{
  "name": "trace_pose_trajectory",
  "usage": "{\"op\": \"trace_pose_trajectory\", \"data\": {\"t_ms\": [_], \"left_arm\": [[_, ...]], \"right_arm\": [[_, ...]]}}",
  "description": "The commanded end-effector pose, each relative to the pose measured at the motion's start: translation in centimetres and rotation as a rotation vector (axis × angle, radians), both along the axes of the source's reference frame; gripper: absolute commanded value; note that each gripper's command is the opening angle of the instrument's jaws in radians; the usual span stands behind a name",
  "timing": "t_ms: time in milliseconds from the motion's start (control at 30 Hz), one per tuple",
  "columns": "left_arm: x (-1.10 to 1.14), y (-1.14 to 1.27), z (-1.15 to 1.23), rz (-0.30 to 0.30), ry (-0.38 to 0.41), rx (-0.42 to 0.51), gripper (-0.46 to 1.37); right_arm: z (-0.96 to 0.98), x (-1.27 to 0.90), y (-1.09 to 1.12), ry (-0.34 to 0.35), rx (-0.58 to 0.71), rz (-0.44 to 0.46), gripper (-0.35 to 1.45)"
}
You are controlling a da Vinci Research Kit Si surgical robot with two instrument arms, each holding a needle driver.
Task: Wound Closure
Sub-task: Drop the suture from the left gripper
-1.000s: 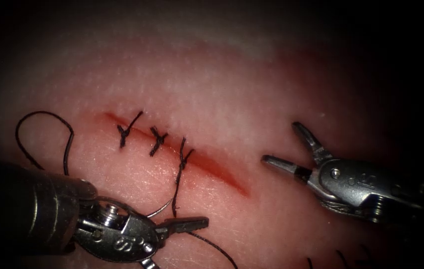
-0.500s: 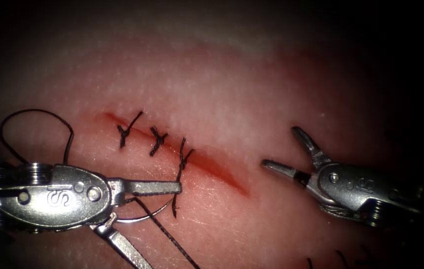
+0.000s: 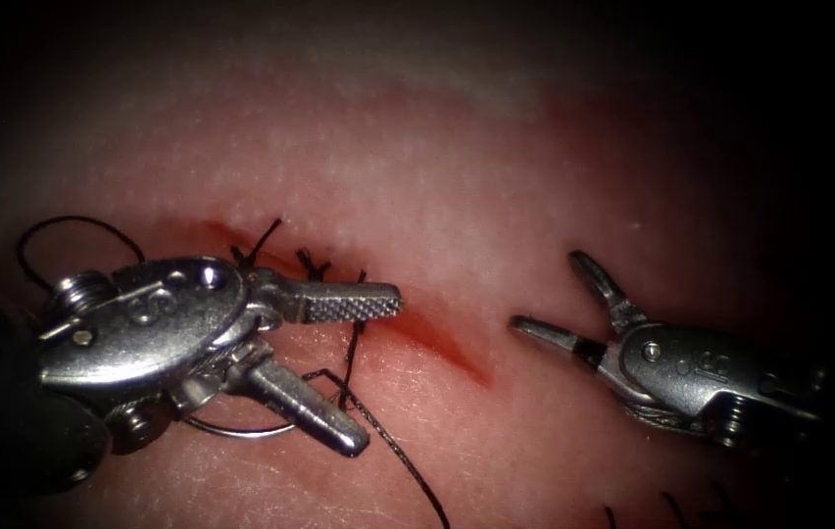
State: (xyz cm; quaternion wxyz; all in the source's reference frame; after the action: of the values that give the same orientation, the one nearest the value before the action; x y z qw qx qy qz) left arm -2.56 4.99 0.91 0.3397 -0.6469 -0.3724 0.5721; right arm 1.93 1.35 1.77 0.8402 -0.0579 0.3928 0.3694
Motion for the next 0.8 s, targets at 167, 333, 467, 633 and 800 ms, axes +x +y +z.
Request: {"op": "trace_pose_trajectory", "data": {"t_ms": [167,333,467,633,800], "left_arm": [[-0.13,0.08,0.06,-0.120,0.132,-0.099,0.91],[-0.23,0.23,0.14,-0.154,0.333,-0.253,0.81],[-0.20,0.30,0.20,-0.129,0.507,-0.361,0.70],[0.00,0.10,0.33,-0.045,0.672,-0.467,0.47],[0.29,-0.29,0.55,0.034,0.821,-0.533,0.42]], "right_arm": [[0.01,0.01,0.00,0.003,0.001,-0.002,1.15],[0.01,0.02,-0.01,-0.001,0.005,-0.004,1.16],[0.02,0.01,-0.02,-0.002,0.007,-0.008,1.16],[0.03,0.01,-0.03,-0.002,0.007,-0.008,1.16],[0.05,0.02,-0.01,-0.003,0.007,-0.007,1.15]]}}
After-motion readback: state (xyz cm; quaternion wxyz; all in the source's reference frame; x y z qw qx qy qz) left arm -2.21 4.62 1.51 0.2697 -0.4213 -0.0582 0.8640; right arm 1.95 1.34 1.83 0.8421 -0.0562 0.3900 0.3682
